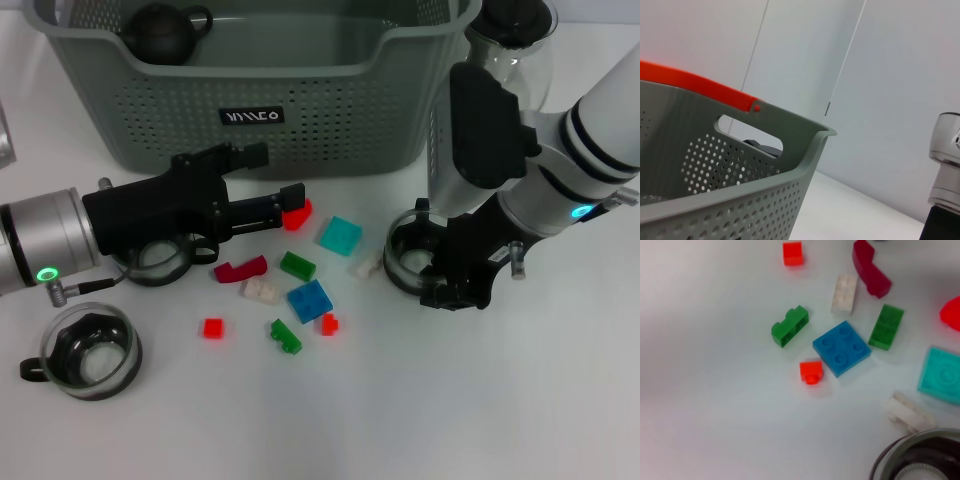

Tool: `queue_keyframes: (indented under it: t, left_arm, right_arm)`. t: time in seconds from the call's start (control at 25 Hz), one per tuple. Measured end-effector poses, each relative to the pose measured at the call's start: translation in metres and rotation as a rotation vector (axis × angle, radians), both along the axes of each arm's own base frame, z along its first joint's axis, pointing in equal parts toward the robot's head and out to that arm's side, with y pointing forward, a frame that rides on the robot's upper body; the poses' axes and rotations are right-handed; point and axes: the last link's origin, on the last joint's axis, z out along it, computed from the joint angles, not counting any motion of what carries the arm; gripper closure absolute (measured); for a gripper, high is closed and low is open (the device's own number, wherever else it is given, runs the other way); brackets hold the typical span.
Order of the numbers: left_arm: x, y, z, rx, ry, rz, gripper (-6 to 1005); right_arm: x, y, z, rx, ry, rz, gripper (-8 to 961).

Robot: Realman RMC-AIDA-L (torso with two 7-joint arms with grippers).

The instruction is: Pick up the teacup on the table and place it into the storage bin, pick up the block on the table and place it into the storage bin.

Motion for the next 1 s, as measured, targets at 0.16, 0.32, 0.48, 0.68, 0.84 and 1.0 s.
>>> queue_keyframes:
  t: [0.16, 0.32, 0.48, 0.68, 0.84, 1.0]
  left_arm:
    - [0.0, 0.0, 0.0, 0.0, 0.001, 0.0, 152]
    - [-0.001, 0.0, 0.0, 0.0, 0.001, 0.001, 153]
    - [-0.001, 0.0, 0.0, -0.001, 0.0, 0.001, 153]
    - [-0.001, 0.0, 0.001, 0.0, 0.001, -0.002, 154]
    - [-0.002, -0.001, 0.002, -0.001, 0.003, -0.004, 154]
    - [-0.004, -0.002, 0.003, 0.0, 0.005, 0.001, 155]
  right_arm:
    - [-0.001, -0.002, -0.002, -0.007, -0.017, -0.001, 665]
    - [-0.001, -0.003, 0.002, -0.013, -0.006, -0.016, 820]
    - [-0.004, -0.002, 0.012, -0.01, 0.02, -0.041, 897]
    - [-0.015, 0.001, 0.05, 0.005, 0.125, -0.08, 902]
    - [-0.028, 0.002, 0.099, 0.037, 0.268, -0.098, 900]
    - [-0.046, 0.006, 0.139, 0.088, 0.469, -0.08, 897]
